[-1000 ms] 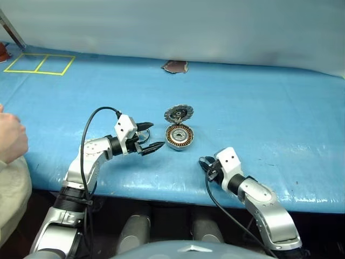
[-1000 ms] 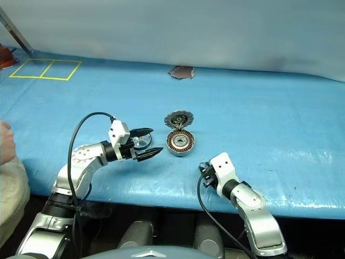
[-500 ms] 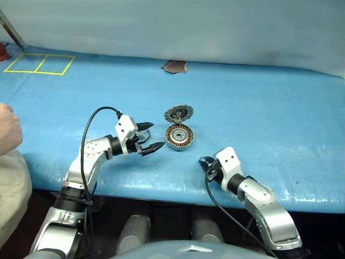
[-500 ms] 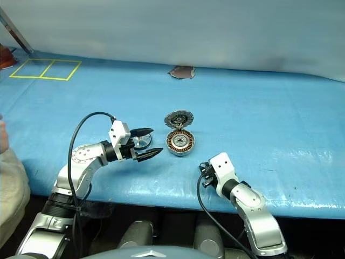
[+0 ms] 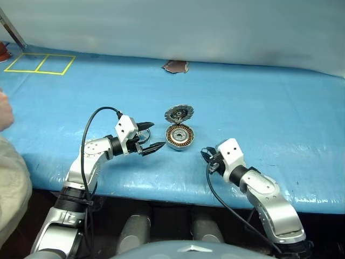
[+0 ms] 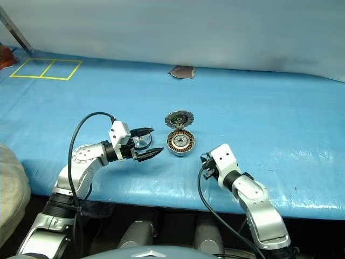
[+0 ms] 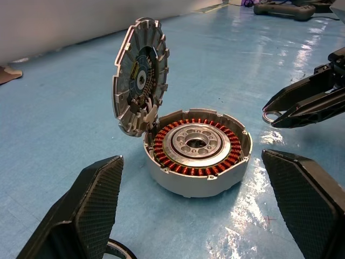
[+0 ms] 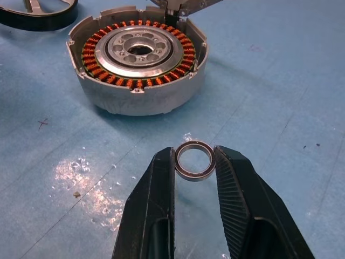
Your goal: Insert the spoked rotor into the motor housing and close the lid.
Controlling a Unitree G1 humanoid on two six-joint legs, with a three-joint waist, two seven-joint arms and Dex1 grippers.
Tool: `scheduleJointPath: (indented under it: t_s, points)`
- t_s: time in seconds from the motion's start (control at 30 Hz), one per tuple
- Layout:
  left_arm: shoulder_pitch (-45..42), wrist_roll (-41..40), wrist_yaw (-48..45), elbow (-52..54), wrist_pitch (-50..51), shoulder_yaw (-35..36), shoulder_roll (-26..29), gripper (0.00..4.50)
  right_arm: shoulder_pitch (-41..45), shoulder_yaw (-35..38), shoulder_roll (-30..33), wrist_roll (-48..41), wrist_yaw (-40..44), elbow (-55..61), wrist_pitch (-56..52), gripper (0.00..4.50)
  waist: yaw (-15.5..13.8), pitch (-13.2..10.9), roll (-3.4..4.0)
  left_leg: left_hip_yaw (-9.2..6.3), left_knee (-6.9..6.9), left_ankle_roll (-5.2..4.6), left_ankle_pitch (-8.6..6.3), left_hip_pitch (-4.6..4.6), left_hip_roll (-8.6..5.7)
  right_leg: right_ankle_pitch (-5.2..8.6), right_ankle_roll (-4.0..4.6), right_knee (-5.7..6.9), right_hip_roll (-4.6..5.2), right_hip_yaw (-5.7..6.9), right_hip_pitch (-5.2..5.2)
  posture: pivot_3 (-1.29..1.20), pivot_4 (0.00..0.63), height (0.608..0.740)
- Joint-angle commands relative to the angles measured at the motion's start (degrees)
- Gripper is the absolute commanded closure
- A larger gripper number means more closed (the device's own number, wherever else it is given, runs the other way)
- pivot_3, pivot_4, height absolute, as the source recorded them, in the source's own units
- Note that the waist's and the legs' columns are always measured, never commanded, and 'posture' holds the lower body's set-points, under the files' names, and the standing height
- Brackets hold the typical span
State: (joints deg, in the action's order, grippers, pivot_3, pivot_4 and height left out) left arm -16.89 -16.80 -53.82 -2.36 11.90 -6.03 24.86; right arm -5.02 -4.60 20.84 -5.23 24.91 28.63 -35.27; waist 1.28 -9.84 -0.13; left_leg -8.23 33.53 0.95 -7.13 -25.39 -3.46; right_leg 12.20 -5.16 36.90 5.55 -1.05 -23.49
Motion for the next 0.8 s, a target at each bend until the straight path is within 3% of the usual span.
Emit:
scheduleJointPath:
  t_s: [0.03,0.4,0.8]
  points:
    - [-0.99,-0.17,0.13,-0.23,-1.44,0.54,-0.44,0.0,2.24,0.23,0.54,-0.23,-0.3,1.98,0.29,3.74,-0.01,0.0,0.0,0.0,0.0,0.0,0.0,0.0,0.0,0.0,0.0,0.0,0.0,0.0,0.0,0.0,0.15,0.74]
    - [-0.22,-0.03,2.02,0.22,-2.53,1.38,-0.84,0.0,13.23,-4.49,1.77,0.18,2.06,-1.6,0.08,3.74,0.12,0.0,0.0,0.0,0.01,-0.28,0.17,0.0,-0.02,-0.01,0.0,0.01,-0.01,0.01,-0.01,0.0,0.15,0.74]
    - [0.7,-0.24,2.73,0.94,-2.58,1.77,-0.81,0.0,19.06,-9.14,-1.12,0.23,3.96,-10.65,2.71,3.74,0.14,0.0,0.0,-0.01,0.01,-0.29,0.18,-0.01,-0.06,-0.02,0.0,0.01,-0.02,0.02,-0.01,0.0,0.15,0.74]
